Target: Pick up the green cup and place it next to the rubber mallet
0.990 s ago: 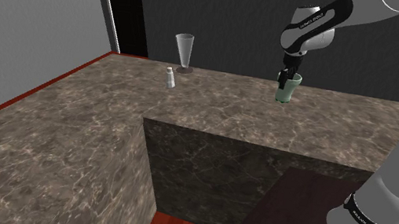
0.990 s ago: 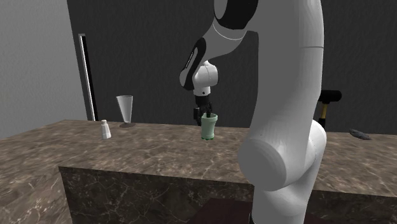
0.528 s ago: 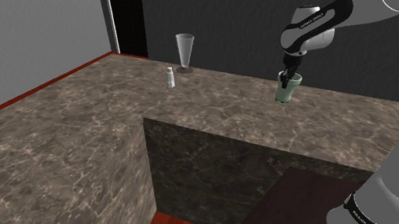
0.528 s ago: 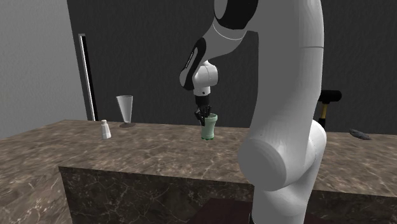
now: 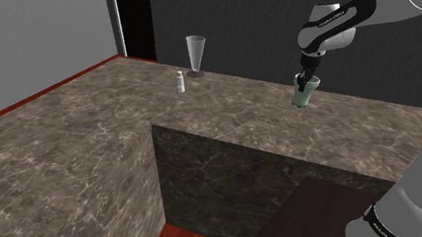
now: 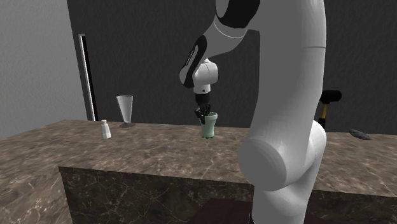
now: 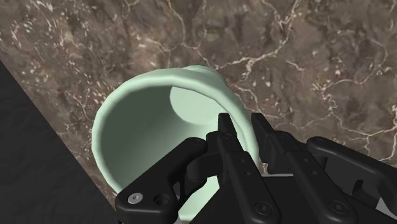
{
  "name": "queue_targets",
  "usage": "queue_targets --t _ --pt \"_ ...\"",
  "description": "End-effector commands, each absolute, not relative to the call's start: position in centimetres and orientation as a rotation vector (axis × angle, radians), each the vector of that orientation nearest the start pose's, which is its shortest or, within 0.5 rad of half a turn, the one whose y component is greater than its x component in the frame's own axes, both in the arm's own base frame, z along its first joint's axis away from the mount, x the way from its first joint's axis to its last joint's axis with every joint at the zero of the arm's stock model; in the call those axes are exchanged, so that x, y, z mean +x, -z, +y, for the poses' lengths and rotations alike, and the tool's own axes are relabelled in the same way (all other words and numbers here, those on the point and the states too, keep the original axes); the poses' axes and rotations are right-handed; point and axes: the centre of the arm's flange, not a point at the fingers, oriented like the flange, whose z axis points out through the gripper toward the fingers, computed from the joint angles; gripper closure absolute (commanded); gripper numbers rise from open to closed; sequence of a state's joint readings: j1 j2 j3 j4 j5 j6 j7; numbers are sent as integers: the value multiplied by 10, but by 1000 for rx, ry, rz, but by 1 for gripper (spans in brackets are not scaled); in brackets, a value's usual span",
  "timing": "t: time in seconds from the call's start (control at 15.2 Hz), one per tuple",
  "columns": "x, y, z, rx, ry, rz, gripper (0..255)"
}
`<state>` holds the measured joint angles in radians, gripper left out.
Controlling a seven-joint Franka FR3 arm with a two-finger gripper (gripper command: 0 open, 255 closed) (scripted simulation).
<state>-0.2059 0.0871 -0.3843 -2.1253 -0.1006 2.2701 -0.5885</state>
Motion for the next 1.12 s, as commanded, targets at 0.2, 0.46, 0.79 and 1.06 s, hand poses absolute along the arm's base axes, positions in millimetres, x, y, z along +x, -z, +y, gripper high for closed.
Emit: queue_targets --t 0.2,0.46,0.79,1.06 --pt "466 -405 -312 -3268 -15 -103 255" --pt "466 -426 -312 -3268 -15 -103 255" --pt "466 -453 -312 -3268 -15 -103 255" --pt "466 -474 -312 -3268 -15 -103 255"
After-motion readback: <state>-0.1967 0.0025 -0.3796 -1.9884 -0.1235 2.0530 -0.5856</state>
